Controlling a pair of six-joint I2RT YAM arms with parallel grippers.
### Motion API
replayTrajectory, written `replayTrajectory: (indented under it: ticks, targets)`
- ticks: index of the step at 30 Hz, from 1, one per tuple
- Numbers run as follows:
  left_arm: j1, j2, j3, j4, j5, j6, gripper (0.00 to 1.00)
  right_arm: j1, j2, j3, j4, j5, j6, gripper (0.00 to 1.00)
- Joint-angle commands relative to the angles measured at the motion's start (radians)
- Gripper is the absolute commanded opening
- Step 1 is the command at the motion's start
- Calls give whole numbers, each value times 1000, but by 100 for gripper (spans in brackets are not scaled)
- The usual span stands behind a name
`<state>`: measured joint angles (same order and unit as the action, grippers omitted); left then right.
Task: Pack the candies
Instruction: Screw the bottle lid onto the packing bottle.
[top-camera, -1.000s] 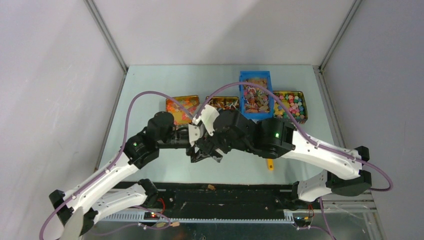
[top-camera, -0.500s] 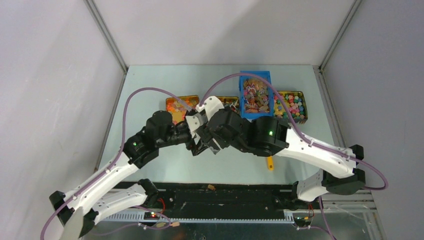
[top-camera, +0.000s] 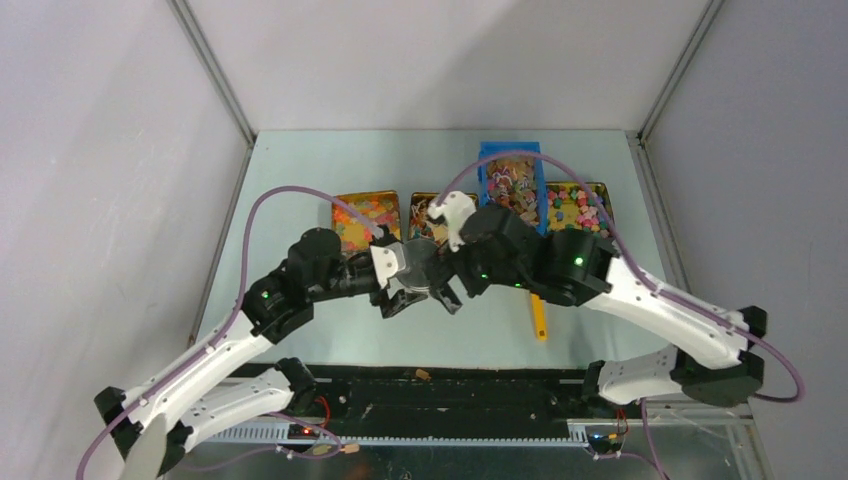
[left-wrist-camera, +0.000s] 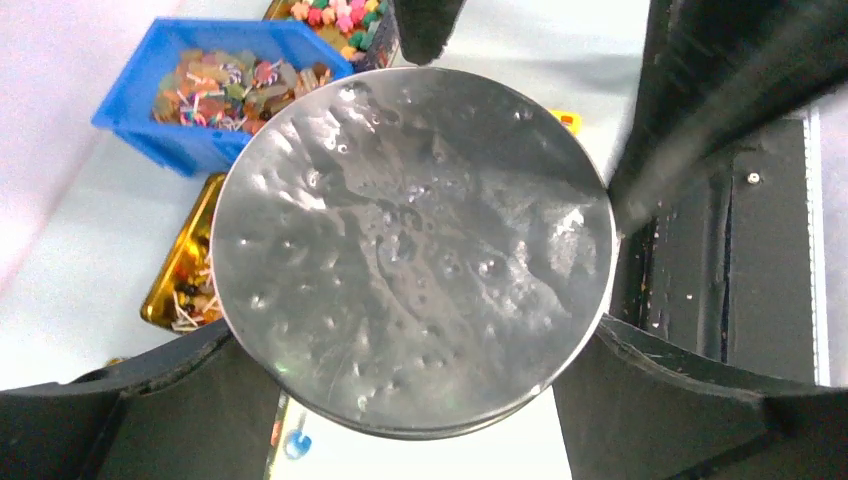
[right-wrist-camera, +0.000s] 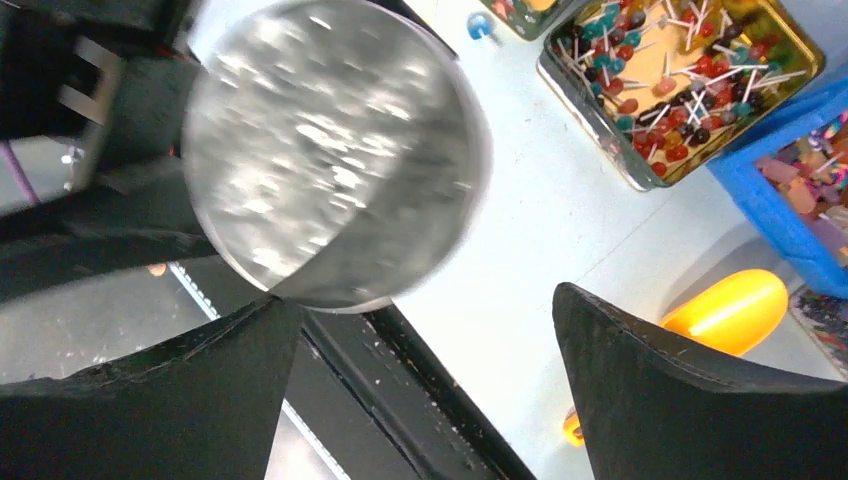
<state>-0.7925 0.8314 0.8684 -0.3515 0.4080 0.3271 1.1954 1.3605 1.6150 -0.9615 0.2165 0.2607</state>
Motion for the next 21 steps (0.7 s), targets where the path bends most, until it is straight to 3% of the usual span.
replayTrajectory:
  ticks: [1, 5, 10, 21]
  targets:
    - [-20, -53, 1, 63, 90, 107, 65, -79, -158, -145, 102, -212, -53, 99]
    - [-19, -53, 9, 17, 171, 155, 65, -112, -244, -210, 98, -323, -181, 100]
    - [-19, -15, 60, -105, 323, 223, 66, -66, -234, -144, 43, -392, -353, 100]
    - [-18, 27, 116, -200, 544, 298, 66, 63, 35, 144, -107, -430, -555, 98]
